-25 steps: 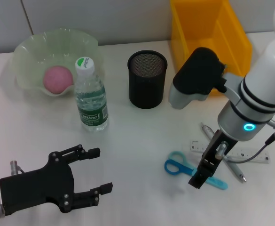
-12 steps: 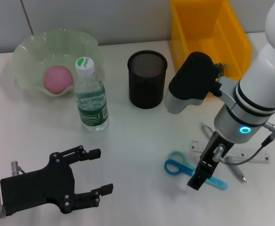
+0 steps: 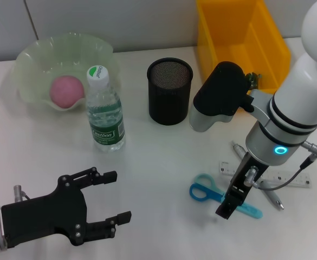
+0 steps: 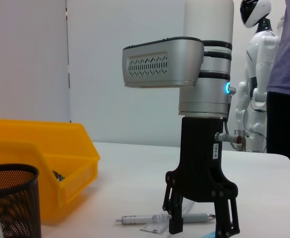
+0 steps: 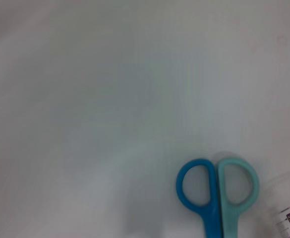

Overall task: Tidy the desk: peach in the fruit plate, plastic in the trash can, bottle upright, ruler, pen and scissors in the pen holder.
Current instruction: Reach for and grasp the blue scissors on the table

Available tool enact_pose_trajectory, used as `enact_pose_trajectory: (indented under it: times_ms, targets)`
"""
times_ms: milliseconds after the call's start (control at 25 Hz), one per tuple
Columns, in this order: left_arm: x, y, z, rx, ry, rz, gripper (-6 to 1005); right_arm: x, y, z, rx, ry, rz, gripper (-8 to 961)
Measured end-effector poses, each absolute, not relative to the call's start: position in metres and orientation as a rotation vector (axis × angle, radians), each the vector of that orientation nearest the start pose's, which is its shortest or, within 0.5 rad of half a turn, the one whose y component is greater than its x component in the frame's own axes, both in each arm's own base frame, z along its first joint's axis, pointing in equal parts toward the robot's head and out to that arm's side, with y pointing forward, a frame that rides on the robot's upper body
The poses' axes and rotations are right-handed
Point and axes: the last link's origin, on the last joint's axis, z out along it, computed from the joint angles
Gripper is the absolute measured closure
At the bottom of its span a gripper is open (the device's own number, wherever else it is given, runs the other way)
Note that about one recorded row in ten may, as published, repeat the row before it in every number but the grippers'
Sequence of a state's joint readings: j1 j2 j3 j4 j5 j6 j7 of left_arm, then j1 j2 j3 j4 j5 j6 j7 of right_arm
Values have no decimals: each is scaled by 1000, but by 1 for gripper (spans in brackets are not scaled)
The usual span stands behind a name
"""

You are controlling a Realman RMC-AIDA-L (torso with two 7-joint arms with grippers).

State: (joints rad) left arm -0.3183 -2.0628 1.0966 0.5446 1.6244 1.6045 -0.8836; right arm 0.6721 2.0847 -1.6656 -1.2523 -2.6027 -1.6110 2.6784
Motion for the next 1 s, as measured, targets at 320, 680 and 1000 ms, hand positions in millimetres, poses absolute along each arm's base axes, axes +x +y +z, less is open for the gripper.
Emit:
enact_pose_trajectory:
  times_ms: [320, 680, 1000]
  targets:
    - [-279, 255, -38, -2789, -173, -854, 202, 172, 325, -55, -2691, 837, -860, 113]
    - [-278, 255, -37, -2788, -171, -859, 202, 172, 324, -59, -2705, 850, -856, 112]
    - [-277, 257, -37, -2791, -169, -861, 202, 172, 325, -60, -2709, 857, -858, 113]
